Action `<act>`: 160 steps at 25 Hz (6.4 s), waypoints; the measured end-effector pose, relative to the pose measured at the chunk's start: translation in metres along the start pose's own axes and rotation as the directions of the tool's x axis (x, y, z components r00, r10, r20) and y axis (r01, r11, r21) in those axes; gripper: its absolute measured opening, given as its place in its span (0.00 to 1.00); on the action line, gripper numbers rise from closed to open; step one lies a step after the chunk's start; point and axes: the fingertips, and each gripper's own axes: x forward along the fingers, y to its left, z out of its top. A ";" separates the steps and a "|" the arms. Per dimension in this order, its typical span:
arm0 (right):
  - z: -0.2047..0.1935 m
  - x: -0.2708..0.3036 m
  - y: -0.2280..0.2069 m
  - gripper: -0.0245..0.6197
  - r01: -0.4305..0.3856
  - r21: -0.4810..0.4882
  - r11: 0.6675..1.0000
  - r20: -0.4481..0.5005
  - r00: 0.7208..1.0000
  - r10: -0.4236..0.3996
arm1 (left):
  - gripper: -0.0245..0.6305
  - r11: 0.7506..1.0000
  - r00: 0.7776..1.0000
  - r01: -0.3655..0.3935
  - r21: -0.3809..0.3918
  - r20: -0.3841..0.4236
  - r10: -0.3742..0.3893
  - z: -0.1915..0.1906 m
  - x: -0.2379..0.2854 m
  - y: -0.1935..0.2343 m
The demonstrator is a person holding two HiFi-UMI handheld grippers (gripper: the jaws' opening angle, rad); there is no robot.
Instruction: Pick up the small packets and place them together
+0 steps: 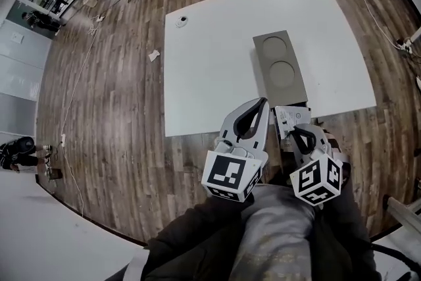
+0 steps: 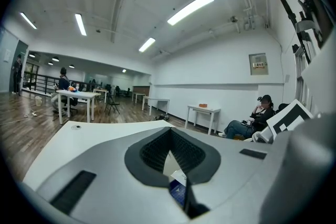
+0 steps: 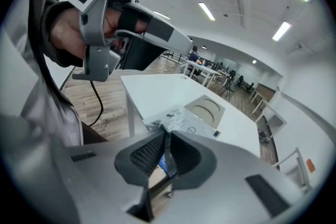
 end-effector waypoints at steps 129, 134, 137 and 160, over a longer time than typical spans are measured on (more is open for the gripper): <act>0.067 0.027 -0.121 0.07 0.201 -0.085 0.976 0.005 0.980 -0.201 | 0.04 1.000 1.000 -0.005 -0.027 -0.005 0.005 0.019 0.028 0.057; 0.060 0.062 -0.124 0.08 0.156 -0.113 0.981 -0.062 0.985 -0.163 | 0.04 0.998 0.998 -0.031 -0.056 -0.048 0.028 0.005 0.035 0.083; 0.049 0.076 -0.114 0.08 0.108 -0.111 0.988 -0.105 0.987 -0.120 | 0.04 0.997 0.997 -0.034 -0.072 -0.071 0.029 -0.005 0.039 0.092; 0.053 0.065 -0.080 0.38 -0.035 0.012 0.999 0.001 0.999 0.035 | 0.04 0.997 0.998 -0.019 -0.076 -0.067 0.014 -0.014 0.030 0.076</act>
